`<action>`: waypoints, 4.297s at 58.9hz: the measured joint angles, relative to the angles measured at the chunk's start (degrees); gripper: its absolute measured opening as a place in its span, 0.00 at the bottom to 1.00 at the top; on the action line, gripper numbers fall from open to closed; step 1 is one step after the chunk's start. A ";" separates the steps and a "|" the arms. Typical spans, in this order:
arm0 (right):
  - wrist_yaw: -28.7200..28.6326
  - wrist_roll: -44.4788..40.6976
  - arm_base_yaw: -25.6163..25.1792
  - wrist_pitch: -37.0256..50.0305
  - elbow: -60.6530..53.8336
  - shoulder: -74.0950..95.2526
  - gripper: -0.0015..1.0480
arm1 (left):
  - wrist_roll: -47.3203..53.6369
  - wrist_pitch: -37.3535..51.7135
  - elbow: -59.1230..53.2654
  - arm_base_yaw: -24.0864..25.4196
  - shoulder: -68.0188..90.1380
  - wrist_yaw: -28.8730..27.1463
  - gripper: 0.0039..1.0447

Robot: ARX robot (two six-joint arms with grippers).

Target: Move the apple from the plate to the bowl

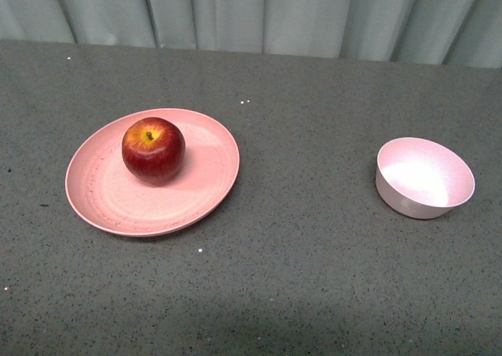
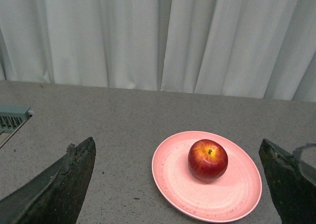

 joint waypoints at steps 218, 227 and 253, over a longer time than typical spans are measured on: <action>-11.08 -2.69 16.90 7.02 58.86 117.00 0.01 | 0.00 0.00 0.00 0.00 0.00 0.00 0.94; -11.13 -0.92 21.09 6.67 61.16 117.26 0.01 | 0.00 0.00 0.00 0.00 0.00 0.00 0.94; -12.04 3.85 27.12 5.46 67.93 124.72 0.01 | 0.00 0.00 0.00 0.00 0.00 0.00 0.94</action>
